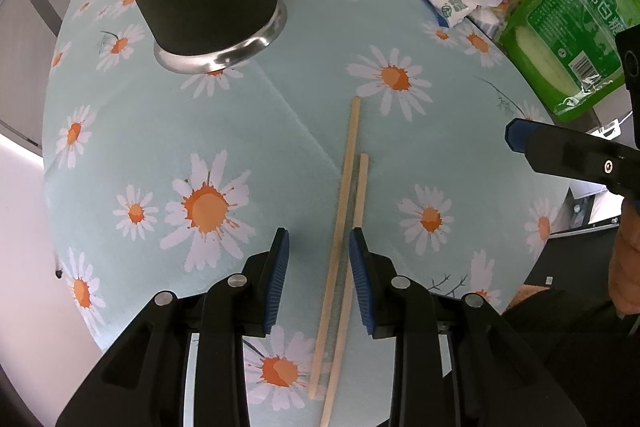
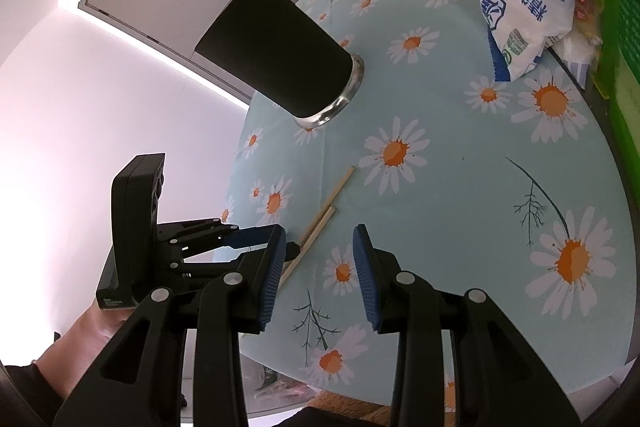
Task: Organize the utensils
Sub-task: 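Grasp a wooden chopstick with the left tool, then grasp the other chopstick with the right tool while the left tool holds its chopstick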
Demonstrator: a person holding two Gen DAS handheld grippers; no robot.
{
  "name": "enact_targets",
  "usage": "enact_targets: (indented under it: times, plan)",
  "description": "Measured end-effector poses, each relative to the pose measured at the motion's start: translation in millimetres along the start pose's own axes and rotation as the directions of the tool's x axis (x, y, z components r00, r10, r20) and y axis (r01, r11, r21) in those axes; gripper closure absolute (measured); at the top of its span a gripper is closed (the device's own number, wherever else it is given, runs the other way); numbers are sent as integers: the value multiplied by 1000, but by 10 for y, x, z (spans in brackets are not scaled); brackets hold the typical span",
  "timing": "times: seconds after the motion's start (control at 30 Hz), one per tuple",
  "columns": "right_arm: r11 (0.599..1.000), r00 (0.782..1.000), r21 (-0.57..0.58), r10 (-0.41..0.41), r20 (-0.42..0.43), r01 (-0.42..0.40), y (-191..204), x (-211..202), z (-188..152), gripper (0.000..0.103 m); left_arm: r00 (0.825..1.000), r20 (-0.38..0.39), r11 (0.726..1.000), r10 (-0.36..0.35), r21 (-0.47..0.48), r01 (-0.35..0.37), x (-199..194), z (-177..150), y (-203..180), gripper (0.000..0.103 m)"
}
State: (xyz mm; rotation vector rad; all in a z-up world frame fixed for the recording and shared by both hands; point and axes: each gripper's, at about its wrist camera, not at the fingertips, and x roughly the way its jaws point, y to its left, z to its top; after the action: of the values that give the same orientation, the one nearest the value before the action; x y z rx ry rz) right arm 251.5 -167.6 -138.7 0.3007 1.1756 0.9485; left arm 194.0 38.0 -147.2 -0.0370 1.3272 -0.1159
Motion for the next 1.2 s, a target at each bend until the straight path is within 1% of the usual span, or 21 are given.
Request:
enact_targets:
  times: [0.03, 0.07, 0.1, 0.27, 0.43, 0.6, 0.63, 0.7, 0.83, 0.97, 1.03, 1.2]
  plan:
    - [1000, 1000, 1, -1, -1, 1, -2, 4, -3, 67, 1000, -1, 1000, 2, 1, -2, 7, 5, -1, 74]
    - [1000, 1000, 3, 0, -2, 0, -6, 10, -6, 67, 1000, -10, 1000, 7, 7, -7, 19, 7, 2, 79]
    - [1000, 1000, 5, 1, -3, -1, -10, 17, -8, 67, 1000, -14, 1000, 10, 15, -10, 28, 4, -1, 81]
    - [1000, 1000, 8, 4, -10, -4, -9, 51, -20, 67, 999, -27, 999, 18, 40, -17, 45, 21, -2, 81]
    - [1000, 1000, 14, 11, -18, -10, -3, 71, -20, 67, 997, -54, 997, 46, 63, -42, 69, 46, -55, 82]
    - [999, 999, 42, 24, -27, -23, -18, 89, 4, 67, 990, -114, 995, 81, 60, -75, 110, 162, -86, 93]
    - [999, 999, 49, 25, -33, -23, -23, 99, 7, 67, 989, -121, 995, 83, 61, -76, 121, 179, -88, 93]
    - [997, 999, 77, 26, -47, -23, -49, 121, 14, 67, 988, -137, 996, 76, 63, -67, 141, 215, -104, 99]
    - [991, 996, 129, 36, -77, -26, -81, 177, 21, 67, 985, -149, 995, 82, 66, -73, 163, 273, -118, 100]
    - [981, 991, 195, 41, -129, -15, -92, 303, 38, 67, 989, -136, 998, 54, 52, -48, 140, 276, -87, 100]
    - [978, 990, 210, 24, -142, 6, -71, 353, 39, 67, 993, -106, 998, 53, 49, -48, 86, 255, -54, 100]
    - [959, 983, 274, -16, -185, 67, 44, 537, 31, 67, 999, -37, 1000, -6, 17, 6, -105, 147, 105, 100]
